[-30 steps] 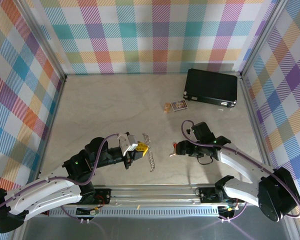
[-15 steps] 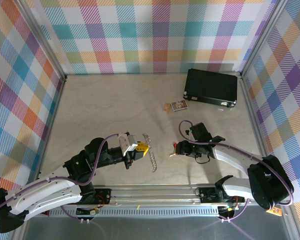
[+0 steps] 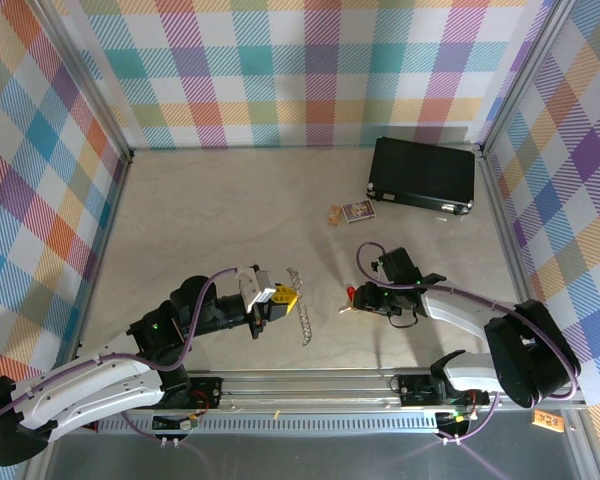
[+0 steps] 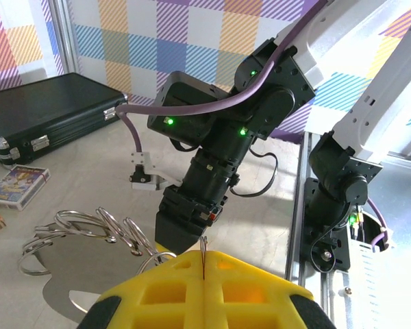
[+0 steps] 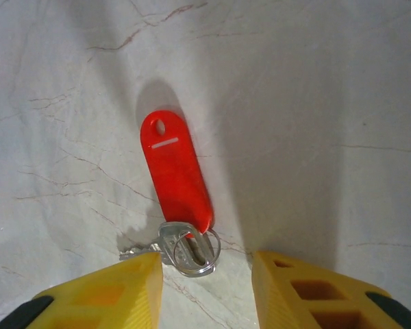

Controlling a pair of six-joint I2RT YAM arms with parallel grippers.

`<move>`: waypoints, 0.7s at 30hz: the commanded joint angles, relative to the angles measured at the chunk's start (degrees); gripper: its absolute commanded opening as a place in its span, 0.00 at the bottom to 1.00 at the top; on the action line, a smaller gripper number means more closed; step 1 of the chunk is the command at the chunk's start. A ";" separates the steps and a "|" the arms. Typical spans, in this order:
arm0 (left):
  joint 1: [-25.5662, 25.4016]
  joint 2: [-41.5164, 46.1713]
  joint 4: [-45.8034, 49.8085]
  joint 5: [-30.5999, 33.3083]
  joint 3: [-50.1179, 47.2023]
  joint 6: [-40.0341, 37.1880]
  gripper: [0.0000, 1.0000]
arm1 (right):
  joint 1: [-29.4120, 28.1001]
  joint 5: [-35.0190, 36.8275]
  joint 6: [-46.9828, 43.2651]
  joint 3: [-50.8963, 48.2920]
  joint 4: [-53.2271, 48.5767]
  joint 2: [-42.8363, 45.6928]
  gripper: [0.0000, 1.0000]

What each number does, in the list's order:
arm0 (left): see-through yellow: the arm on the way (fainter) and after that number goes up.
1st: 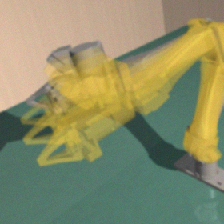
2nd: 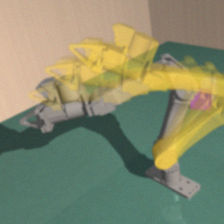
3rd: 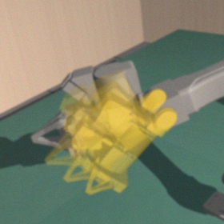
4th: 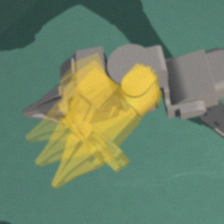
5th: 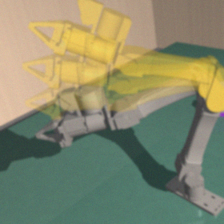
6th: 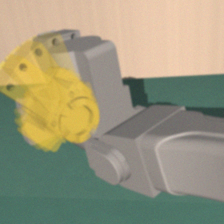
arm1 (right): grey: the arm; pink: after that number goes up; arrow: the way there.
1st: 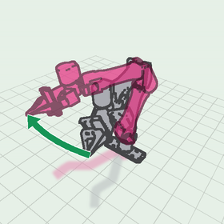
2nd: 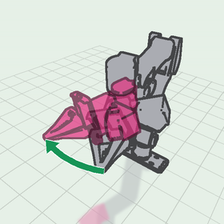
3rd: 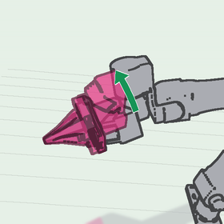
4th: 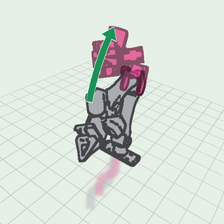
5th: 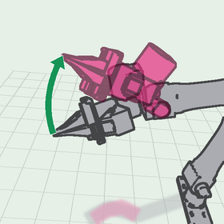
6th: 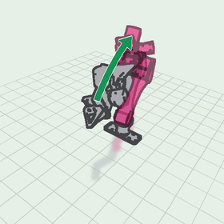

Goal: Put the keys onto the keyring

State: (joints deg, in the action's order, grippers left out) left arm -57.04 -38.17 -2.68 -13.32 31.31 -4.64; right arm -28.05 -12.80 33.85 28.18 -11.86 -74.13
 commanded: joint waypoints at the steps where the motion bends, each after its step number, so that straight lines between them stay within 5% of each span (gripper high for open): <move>1: -0.62 0.47 -3.21 -1.44 -0.46 0.67 0.00 | 0.37 -0.91 0.52 -0.76 2.76 -0.92 0.35; 21: -0.62 0.14 -3.83 -1.53 -1.06 0.96 0.00 | 0.45 -1.80 0.92 -1.28 5.80 -1.99 0.23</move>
State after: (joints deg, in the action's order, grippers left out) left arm -57.06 -38.17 -3.29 -14.02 31.09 -4.05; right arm -28.05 -13.54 34.11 27.79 -6.92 -75.77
